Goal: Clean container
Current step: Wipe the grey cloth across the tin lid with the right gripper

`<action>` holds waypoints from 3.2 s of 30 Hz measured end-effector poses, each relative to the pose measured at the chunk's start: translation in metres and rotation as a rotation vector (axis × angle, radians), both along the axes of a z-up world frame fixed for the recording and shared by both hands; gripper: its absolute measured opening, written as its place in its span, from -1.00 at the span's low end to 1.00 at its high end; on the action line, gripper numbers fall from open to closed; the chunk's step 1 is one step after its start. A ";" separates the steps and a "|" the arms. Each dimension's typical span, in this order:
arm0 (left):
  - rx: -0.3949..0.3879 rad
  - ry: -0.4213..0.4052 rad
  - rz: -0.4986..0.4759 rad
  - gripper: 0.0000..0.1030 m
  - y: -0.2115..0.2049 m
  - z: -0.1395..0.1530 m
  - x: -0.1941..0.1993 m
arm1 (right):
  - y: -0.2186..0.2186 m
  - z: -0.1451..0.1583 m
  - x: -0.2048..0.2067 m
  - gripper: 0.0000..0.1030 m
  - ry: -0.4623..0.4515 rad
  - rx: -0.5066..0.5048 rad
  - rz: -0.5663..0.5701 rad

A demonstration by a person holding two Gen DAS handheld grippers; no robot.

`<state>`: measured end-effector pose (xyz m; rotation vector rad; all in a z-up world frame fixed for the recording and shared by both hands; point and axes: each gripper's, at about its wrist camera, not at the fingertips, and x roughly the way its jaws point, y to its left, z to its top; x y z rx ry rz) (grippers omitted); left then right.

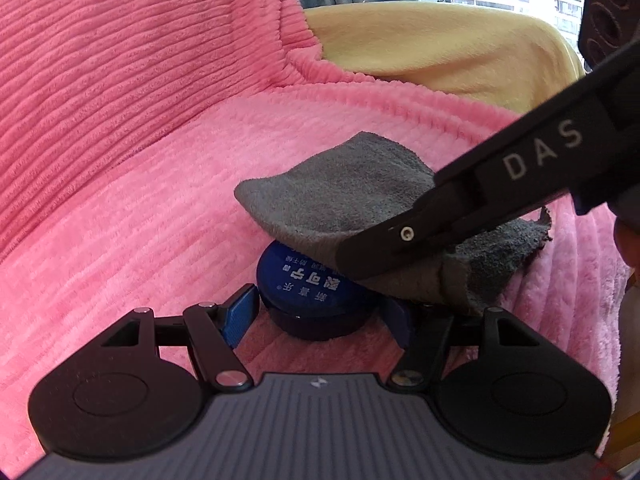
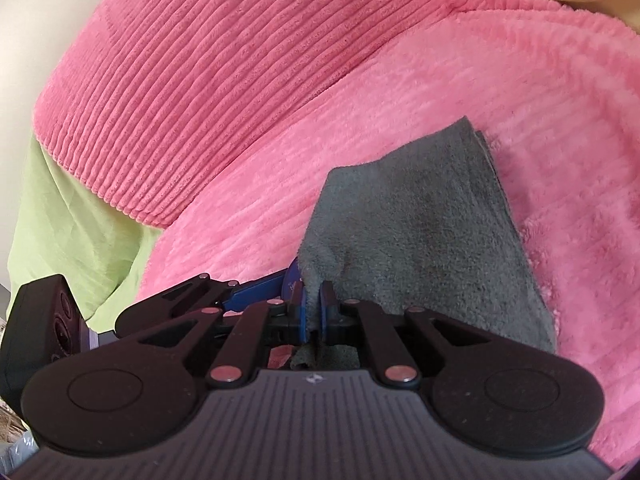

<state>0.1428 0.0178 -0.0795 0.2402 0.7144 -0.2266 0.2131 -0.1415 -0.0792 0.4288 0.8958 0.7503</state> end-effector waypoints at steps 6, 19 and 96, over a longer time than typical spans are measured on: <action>-0.087 0.058 0.031 0.40 0.013 0.002 0.006 | -0.003 -0.004 -0.003 -0.93 0.008 0.014 -0.010; -0.074 0.030 0.013 0.44 0.012 -0.001 0.004 | -0.011 -0.007 -0.011 -0.90 0.002 0.033 -0.044; 0.003 0.015 -0.112 0.33 0.004 -0.004 0.011 | 0.035 -0.003 0.026 -1.00 0.073 -0.050 0.154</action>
